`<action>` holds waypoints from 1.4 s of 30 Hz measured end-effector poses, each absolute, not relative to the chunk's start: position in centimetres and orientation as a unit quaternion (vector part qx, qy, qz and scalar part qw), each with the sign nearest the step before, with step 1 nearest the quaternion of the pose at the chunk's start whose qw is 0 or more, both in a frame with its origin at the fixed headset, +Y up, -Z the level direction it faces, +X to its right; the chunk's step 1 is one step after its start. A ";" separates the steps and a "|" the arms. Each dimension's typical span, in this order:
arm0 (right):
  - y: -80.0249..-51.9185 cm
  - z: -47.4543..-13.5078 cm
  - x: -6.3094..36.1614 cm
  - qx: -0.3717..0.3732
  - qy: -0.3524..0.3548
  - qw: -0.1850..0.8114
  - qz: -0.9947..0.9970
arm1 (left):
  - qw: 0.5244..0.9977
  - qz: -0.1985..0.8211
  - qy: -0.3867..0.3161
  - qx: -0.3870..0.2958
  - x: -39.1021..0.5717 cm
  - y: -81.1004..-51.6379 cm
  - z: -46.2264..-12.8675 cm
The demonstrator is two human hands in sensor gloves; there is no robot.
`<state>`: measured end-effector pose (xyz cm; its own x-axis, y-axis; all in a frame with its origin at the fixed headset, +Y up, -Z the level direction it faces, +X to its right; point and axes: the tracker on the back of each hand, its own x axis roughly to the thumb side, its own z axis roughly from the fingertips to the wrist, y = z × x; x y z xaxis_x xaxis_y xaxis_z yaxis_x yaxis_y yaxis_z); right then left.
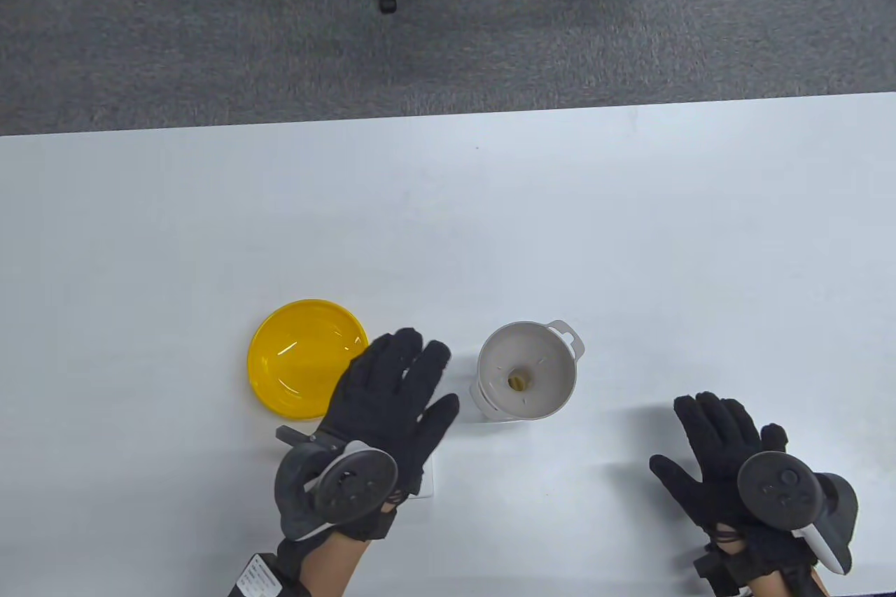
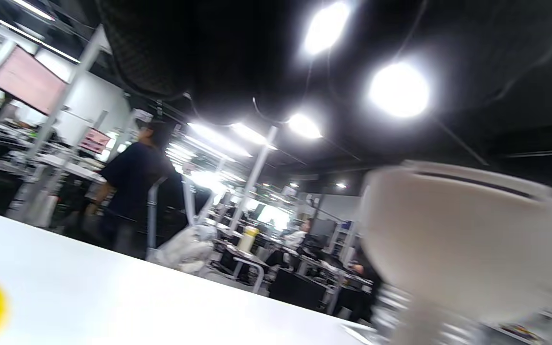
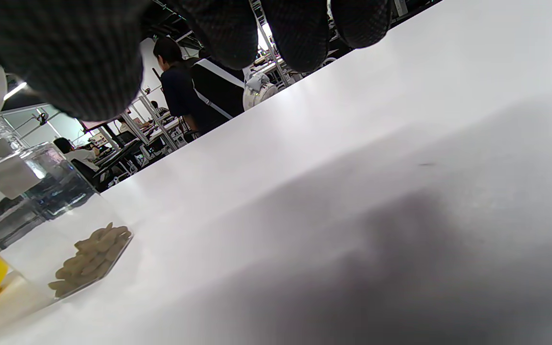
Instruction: Transfer raisins through funnel into coffee jar
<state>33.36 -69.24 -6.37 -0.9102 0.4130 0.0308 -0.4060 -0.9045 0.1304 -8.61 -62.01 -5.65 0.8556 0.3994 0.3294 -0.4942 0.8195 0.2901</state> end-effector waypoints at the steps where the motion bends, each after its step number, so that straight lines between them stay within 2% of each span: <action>1: -69.2 -6.4 33.4 0.028 0.060 0.212 0.975 | 0.945 0.232 -0.141 0.182 -7.8 -62.0 -5.4; 6: -69.1 -6.3 33.7 0.026 0.058 0.217 0.974 | 0.954 0.196 -0.162 0.158 -5.4 -62.4 -5.0; 14: -69.1 -6.3 33.7 0.030 0.057 0.218 0.974 | 0.960 0.191 -0.151 0.136 -4.6 -63.2 -5.7; 21: -69.1 -6.2 33.7 0.032 0.058 0.217 0.974 | 0.954 0.209 -0.154 0.148 -4.9 -63.3 -6.0; 30: -69.1 -6.2 33.7 0.030 0.056 0.220 0.973 | 0.929 0.268 -0.159 0.198 -5.5 -62.2 -6.0; 37: -69.0 -6.3 33.8 0.028 0.054 0.222 0.973 | 0.893 0.359 -0.147 0.230 -8.9 -58.8 -5.9; 42: -69.1 -6.3 33.8 0.028 0.056 0.221 0.973 | 0.884 0.421 -0.097 0.179 -14.5 -59.0 -7.7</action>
